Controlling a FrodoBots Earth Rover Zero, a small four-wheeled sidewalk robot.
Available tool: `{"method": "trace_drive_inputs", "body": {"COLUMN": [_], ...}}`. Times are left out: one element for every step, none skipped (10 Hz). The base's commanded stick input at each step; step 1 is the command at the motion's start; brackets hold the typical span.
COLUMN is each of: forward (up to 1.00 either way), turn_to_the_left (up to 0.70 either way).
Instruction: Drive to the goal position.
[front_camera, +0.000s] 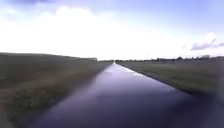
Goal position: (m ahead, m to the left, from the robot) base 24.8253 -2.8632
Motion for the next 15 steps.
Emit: {"method": "trace_drive_inputs", "body": {"forward": [0.45, 0.45, 0.45, 0.45, 0.45, 0.45, 0.45, 0.45, 0.45, 0.45, 0.45, 0.45, 0.45, 0.45, 0.45], "turn_to_the_left": [0.0, 0.0, 0.0, 0.0, 0.0, 0.0, 0.0, 0.0, 0.0, 0.0, 0.0, 0.0, 0.0, 0.0, 0.0]}}
